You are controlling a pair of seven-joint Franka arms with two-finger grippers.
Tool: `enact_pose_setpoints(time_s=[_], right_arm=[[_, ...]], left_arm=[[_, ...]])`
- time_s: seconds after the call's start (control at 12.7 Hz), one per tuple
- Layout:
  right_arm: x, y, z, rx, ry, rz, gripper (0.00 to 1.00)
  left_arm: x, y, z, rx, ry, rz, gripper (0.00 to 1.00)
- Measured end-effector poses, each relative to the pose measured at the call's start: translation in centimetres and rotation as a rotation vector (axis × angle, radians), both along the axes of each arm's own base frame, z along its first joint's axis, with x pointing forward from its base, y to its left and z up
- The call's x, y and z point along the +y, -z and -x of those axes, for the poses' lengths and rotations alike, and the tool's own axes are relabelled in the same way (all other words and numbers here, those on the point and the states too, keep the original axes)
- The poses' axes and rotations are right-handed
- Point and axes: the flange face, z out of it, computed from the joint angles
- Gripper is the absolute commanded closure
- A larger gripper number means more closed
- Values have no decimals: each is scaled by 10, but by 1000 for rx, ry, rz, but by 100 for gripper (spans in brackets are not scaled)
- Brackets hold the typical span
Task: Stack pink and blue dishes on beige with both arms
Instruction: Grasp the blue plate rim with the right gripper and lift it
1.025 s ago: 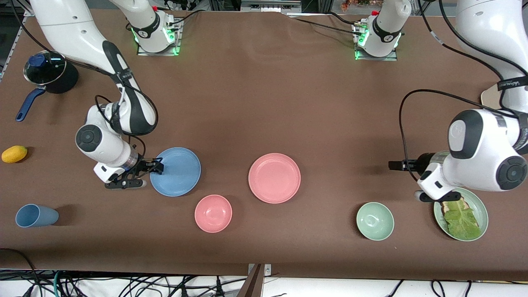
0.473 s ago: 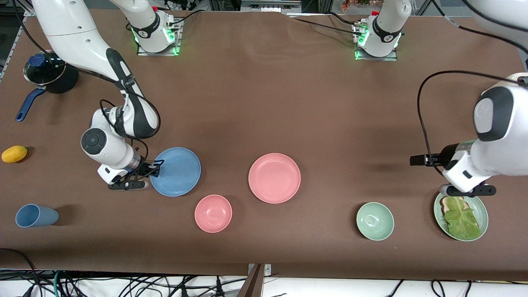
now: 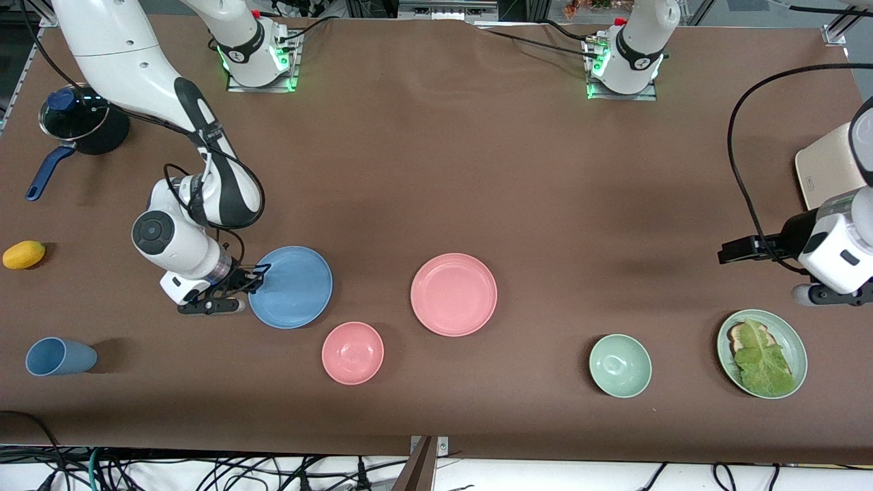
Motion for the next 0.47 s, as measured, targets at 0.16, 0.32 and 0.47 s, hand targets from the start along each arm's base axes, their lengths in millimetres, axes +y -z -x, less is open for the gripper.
enact_pose_setpoints(time_s=[0.16, 0.32, 0.47], right_arm=[[3, -39, -11, 58, -5, 4, 100], [7, -96, -25, 98, -3, -6, 100], [22, -145, -34, 108, -6, -46, 100]], left_arm=[[-5, -27, 12, -16, 10, 5, 0], [-8, -49, 27, -9, 18, 9, 0], [-7, -60, 33, -16, 17, 10, 0]])
